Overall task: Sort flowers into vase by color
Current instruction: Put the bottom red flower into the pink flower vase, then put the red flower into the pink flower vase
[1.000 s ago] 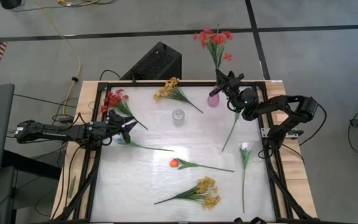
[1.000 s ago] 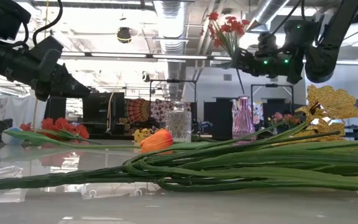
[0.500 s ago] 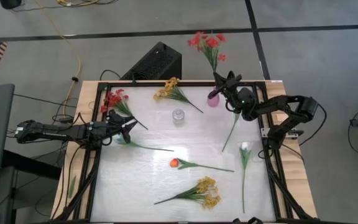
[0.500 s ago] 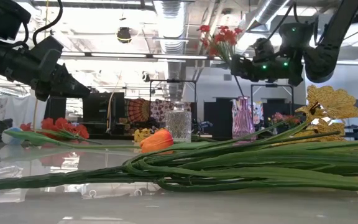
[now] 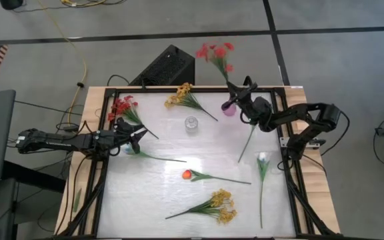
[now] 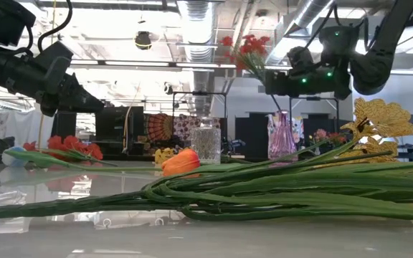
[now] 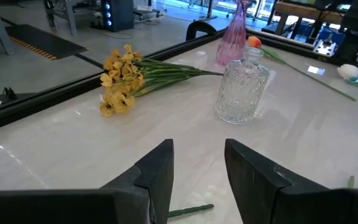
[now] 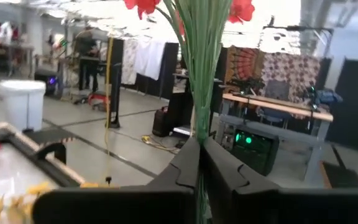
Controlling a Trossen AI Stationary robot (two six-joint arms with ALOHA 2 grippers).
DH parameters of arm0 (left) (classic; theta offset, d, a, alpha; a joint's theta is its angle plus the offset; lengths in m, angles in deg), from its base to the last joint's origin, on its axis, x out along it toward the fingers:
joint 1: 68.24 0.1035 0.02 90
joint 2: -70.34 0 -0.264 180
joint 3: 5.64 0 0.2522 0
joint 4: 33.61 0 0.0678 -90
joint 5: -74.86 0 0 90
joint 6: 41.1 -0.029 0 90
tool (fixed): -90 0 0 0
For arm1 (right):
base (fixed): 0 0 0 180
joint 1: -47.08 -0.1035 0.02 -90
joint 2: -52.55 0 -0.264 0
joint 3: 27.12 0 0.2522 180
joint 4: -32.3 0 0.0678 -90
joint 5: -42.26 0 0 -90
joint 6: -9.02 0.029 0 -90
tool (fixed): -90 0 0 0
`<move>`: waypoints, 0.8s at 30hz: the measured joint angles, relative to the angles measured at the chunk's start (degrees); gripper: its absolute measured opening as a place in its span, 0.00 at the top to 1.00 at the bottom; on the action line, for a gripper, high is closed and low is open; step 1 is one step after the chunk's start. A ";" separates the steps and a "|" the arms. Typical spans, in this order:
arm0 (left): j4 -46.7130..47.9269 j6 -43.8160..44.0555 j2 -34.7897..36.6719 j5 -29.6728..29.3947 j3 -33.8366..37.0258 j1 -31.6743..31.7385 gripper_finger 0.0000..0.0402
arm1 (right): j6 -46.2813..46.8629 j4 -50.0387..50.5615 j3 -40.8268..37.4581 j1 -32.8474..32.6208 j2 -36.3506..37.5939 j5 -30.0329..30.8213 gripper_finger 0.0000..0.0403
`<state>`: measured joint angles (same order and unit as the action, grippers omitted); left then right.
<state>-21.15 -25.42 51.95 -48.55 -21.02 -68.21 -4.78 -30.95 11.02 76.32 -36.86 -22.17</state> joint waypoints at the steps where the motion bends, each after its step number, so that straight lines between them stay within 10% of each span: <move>1: 0.00 0.00 0.00 0.00 0.00 0.00 0.67 | -1.22 -0.67 -0.39 -0.40 0.00 0.01 0.86; 24: 0.00 -0.01 0.02 0.00 0.00 0.00 0.67 | -15.64 -3.14 -2.53 -13.36 0.80 30.25 0.44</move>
<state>-21.15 -25.42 51.97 -48.55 -21.02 -68.21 -20.41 -34.09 8.49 62.96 -36.06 8.08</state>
